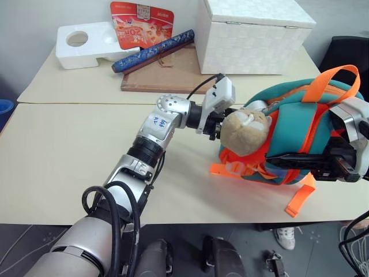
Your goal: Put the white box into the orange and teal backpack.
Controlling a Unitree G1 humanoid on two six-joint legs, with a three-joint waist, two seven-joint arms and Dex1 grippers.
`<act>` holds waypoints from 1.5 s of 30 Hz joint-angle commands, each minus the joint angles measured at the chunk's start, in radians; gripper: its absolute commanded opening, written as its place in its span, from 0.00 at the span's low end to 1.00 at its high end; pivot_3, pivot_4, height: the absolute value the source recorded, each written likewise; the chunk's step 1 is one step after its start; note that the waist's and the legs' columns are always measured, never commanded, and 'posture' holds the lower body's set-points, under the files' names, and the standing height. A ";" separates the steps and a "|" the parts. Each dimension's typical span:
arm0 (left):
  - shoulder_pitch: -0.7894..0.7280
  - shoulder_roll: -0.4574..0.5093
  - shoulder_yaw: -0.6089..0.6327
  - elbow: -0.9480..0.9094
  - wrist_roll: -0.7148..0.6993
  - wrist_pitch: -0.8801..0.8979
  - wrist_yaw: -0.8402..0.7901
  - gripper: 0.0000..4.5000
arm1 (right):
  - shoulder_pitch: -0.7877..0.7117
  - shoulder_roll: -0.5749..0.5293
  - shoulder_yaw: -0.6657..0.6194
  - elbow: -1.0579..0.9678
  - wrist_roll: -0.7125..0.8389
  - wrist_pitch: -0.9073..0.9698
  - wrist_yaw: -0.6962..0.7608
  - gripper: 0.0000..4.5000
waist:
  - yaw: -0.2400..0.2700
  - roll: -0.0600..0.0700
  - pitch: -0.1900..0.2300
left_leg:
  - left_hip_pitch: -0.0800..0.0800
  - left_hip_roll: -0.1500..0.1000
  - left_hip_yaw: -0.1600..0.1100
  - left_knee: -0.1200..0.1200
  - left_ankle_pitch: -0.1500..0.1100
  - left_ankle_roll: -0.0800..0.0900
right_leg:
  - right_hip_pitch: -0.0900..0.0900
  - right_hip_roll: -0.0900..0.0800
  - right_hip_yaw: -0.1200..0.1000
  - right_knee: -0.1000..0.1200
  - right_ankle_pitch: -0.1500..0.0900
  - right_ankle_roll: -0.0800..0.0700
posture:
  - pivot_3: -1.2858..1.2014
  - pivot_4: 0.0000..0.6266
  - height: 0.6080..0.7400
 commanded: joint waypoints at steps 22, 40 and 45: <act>0.076 0.197 0.056 -0.508 -0.266 0.455 0.003 0.99 | 0.031 0.028 -0.020 -0.042 0.025 -0.016 -0.059 0.00 | 0.010 0.000 0.000 | 0.001 -0.004 -0.005 0.002 0.001 0.001 | 0.005 -0.002 -0.004 0.000 0.001 0.001 | 0.52 0.24 1.00; -0.169 0.379 0.118 0.011 -0.128 0.176 -0.089 0.30 | 0.346 0.061 -0.276 -0.076 0.054 -0.029 -0.100 0.00 | 0.010 0.000 0.000 | 0.002 -0.003 -0.003 0.000 0.001 0.001 | 0.005 -0.002 -0.007 -0.001 0.000 0.001 | 0.52 0.24 1.00; -0.117 0.407 0.029 0.081 0.000 -0.023 -0.157 0.30 | 0.386 0.082 -0.273 -0.069 0.023 -0.062 -0.112 0.00 | 0.008 0.000 0.000 | 0.003 -0.003 -0.001 0.000 0.000 0.001 | 0.005 -0.002 -0.010 -0.001 0.001 0.001 | 0.52 0.24 1.00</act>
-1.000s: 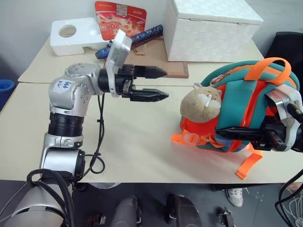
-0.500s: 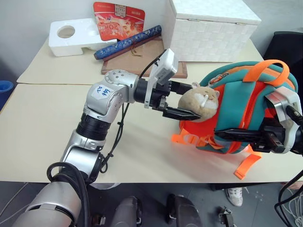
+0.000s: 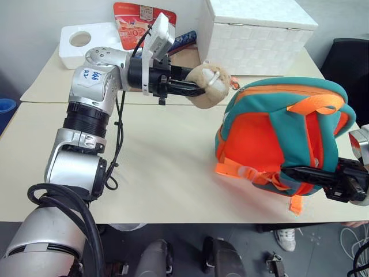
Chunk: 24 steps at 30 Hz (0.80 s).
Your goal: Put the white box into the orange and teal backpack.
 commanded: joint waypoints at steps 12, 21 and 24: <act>0.272 -0.029 -0.157 -0.036 0.308 -0.413 0.143 0.30 | -0.023 -0.002 0.015 0.087 -0.079 -0.052 0.023 0.00 | 0.003 -0.001 0.000 | 0.001 -0.001 0.000 0.001 -0.001 0.002 | 0.000 -0.003 0.009 -0.001 0.000 0.000 | 0.52 0.24 1.00; 0.373 -0.115 -0.161 -0.172 0.312 -0.299 0.202 0.30 | -0.170 0.024 0.165 0.140 -0.234 -0.178 -0.009 0.00 | 0.000 -0.001 0.000 | 0.001 0.000 0.001 0.001 -0.001 0.002 | 0.001 -0.003 0.009 0.000 0.000 0.000 | 0.52 0.24 1.00; 0.388 -0.067 -0.086 -0.225 0.236 -0.181 0.165 0.46 | -0.194 -0.012 0.207 0.166 -0.306 -0.212 0.012 0.14 | 0.000 -0.001 0.000 | 0.002 0.000 0.001 0.001 -0.001 0.002 | 0.000 -0.003 0.009 0.000 0.000 0.000 | 0.52 0.24 1.00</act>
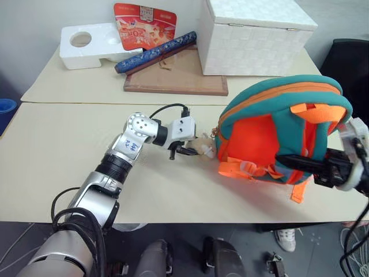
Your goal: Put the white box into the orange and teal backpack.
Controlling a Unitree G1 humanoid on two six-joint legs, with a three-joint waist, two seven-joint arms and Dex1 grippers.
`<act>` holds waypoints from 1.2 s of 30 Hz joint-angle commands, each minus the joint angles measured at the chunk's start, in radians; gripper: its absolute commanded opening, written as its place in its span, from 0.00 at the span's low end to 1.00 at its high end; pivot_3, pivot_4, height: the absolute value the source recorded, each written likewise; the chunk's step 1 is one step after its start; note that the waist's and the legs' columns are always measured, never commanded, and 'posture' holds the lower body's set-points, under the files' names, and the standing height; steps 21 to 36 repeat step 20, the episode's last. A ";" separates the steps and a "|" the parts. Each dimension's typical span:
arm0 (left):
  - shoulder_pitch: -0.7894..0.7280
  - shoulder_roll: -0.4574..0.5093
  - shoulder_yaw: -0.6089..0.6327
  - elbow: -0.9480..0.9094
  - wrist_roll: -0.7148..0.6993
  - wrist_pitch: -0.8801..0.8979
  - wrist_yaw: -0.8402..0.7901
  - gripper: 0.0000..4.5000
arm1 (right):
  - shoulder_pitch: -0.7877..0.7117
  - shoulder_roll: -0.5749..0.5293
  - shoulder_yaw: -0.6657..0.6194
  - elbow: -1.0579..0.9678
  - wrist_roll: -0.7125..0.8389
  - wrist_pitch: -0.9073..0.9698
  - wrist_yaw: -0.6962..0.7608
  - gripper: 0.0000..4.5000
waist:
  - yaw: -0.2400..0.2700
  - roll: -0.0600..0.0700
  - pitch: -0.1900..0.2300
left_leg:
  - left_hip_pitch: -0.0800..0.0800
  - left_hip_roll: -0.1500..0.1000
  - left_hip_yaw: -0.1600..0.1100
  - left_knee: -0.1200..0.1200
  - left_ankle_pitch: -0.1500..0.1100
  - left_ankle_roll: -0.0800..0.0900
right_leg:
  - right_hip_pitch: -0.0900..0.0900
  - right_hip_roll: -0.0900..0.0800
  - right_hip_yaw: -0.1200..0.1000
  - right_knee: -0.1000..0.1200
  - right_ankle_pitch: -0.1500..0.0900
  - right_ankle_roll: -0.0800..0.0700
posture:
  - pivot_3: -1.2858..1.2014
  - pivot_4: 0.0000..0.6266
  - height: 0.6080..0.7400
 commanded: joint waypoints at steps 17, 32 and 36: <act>0.348 0.588 0.637 -0.497 -0.593 0.764 -0.152 1.00 | 0.135 -0.347 -0.293 0.532 -0.241 -0.104 0.436 0.99 | -0.004 0.002 0.000 | 0.001 0.001 -0.003 -0.001 -0.001 -0.002 | 0.003 -0.001 -0.001 -0.006 0.000 -0.001 | 0.52 0.24 1.00; 0.380 0.523 0.652 -0.570 -0.607 0.752 -0.047 1.00 | 0.091 -0.265 -0.265 0.510 -0.243 -0.124 0.345 0.99 | -0.003 0.002 0.000 | 0.002 0.001 -0.003 -0.002 -0.002 -0.005 | 0.003 -0.001 -0.001 -0.005 -0.001 -0.001 | 0.52 0.24 1.00; 0.380 0.523 0.652 -0.570 -0.607 0.752 -0.047 1.00 | 0.091 -0.265 -0.265 0.510 -0.243 -0.124 0.345 0.99 | -0.003 0.002 0.000 | 0.002 0.001 -0.003 -0.002 -0.002 -0.005 | 0.003 -0.001 -0.001 -0.005 -0.001 -0.001 | 0.52 0.24 1.00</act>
